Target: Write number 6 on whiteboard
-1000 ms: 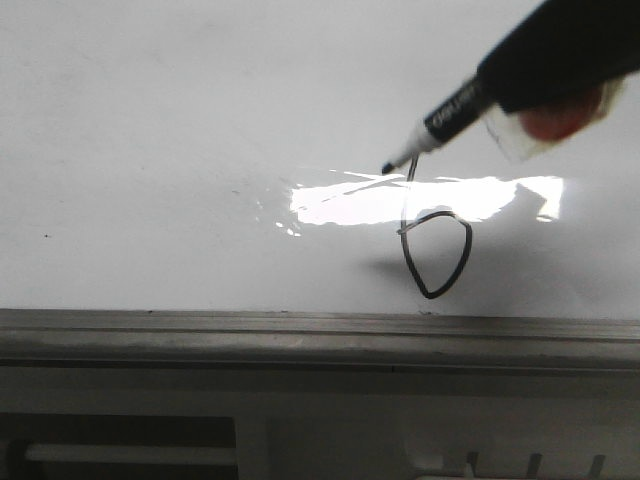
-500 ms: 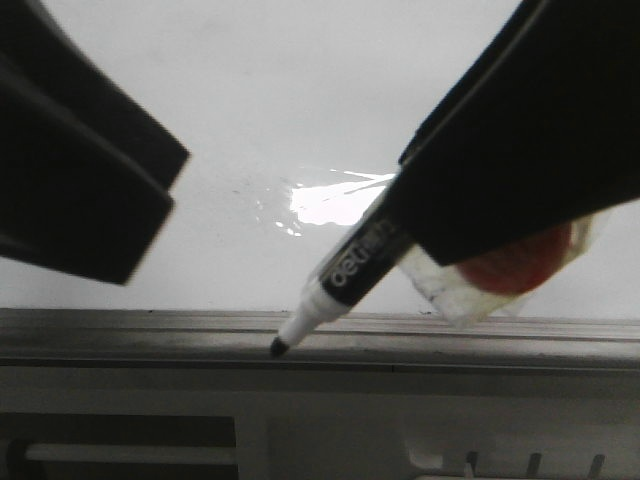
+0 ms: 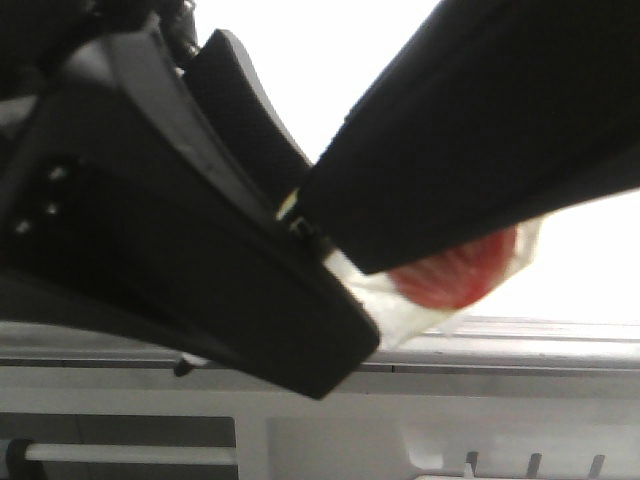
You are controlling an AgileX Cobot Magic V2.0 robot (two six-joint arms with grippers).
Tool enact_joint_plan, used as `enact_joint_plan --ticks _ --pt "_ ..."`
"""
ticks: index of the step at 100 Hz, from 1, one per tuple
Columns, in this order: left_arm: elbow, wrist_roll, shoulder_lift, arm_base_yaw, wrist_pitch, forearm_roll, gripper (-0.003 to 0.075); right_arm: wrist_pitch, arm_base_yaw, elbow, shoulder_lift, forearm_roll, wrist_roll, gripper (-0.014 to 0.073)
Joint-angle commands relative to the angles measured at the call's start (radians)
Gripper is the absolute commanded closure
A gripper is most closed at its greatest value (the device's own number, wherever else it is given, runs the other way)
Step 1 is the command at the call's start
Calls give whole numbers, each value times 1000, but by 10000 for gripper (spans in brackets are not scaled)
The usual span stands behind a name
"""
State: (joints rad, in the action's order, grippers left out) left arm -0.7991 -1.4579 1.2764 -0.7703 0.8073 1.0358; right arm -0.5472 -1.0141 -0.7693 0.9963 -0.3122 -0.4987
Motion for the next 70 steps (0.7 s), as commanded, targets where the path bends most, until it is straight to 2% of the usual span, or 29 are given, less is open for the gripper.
enact_joint_plan --ticks 1,20,31,36,43,53,58,62,70 --pt "-33 -3 -9 -8 -7 74 422 72 -3 -35 -9 -18 0 636" --pt "-33 -3 -4 -8 -7 92 734 66 -3 -35 -9 -18 0 636" --pt "-33 -3 -4 -8 -3 104 739 64 -3 -35 -9 -18 0 631" --pt "-33 -3 -4 -8 1 109 739 62 -3 -35 -9 -18 0 599" --pt "-33 -3 -4 -8 11 111 739 60 -3 -35 -9 -18 0 485" --pt "-33 -3 -4 -8 26 113 739 67 6 -35 -14 -18 0 232" --pt "-33 4 -6 -8 28 113 739 74 18 -35 -26 -18 0 140" --pt "-33 18 -10 -6 28 113 739 79 32 -35 -39 -18 0 93" --pt "-33 61 -30 15 26 113 739 79 70 -35 -91 -18 0 83"
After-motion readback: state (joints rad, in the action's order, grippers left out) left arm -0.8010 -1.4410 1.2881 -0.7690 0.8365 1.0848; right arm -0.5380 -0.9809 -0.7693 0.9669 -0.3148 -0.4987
